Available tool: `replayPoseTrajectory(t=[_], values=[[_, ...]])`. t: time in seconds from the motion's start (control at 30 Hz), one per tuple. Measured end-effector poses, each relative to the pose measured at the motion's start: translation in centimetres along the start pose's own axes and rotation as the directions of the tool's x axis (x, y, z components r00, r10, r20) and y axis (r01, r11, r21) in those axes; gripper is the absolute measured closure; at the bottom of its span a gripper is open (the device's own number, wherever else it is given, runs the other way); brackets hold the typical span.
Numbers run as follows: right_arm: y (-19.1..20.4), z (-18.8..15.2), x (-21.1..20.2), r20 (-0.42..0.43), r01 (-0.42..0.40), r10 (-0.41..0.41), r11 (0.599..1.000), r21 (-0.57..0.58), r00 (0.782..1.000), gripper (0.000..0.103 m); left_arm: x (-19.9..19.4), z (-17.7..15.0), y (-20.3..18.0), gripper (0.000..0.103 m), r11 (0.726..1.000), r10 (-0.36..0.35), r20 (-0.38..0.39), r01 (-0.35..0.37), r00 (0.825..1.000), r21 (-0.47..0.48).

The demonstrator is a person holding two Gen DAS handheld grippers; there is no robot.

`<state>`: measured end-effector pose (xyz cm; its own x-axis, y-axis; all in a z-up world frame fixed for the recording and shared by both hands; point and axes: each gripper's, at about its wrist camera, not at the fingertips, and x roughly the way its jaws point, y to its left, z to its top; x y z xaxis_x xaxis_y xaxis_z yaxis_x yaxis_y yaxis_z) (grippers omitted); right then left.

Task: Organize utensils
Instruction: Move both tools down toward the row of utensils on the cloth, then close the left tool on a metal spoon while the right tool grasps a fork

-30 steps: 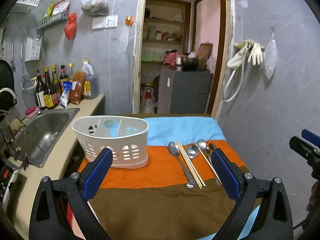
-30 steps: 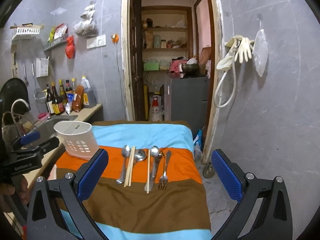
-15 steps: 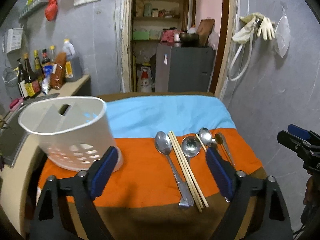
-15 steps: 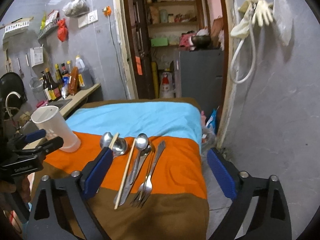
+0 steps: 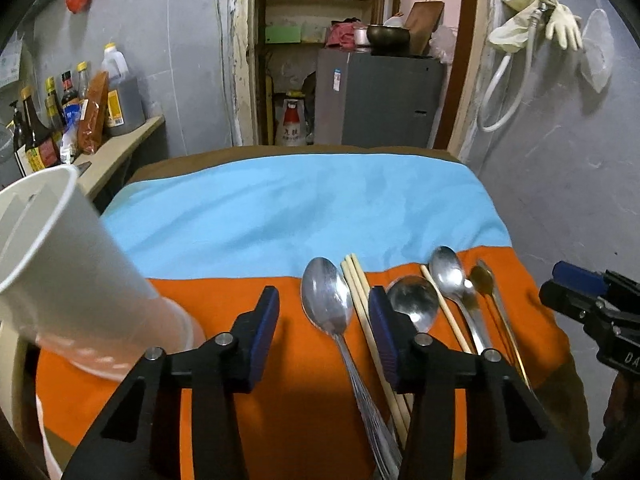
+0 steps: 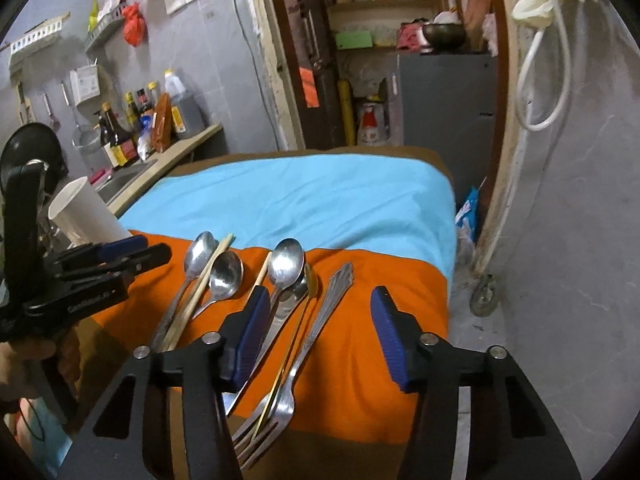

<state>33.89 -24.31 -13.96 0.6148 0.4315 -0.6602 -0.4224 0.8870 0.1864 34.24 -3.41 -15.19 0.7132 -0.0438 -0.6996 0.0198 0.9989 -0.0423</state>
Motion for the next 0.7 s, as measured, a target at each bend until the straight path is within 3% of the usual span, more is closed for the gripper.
replayPoseTrajectory(t=[0.17, 0.37, 0.7], values=[[-0.6, 0.4, 2.2, -0.035, -0.037, 0.037, 0.999, 0.009, 0.999, 0.071, 2.0, 0.8, 0.6, 0.081, 0.999, 0.0, -0.043, -0.002, 0.999, -0.049], [-0.6, 0.9, 4.0, -0.076, -0.064, 0.063, 0.998, -0.005, 0.995, 0.075, 3.3, 0.9, 1.4, 0.088, 0.998, -0.011, -0.072, 0.007, 0.997, -0.062], [-0.7, 0.7, 5.3, -0.115, -0.085, 0.085, 0.996, 0.005, 0.99, 0.079, 5.5, 1.3, 3.2, 0.09, 0.983, -0.133, -0.132, 0.114, 0.982, -0.144]])
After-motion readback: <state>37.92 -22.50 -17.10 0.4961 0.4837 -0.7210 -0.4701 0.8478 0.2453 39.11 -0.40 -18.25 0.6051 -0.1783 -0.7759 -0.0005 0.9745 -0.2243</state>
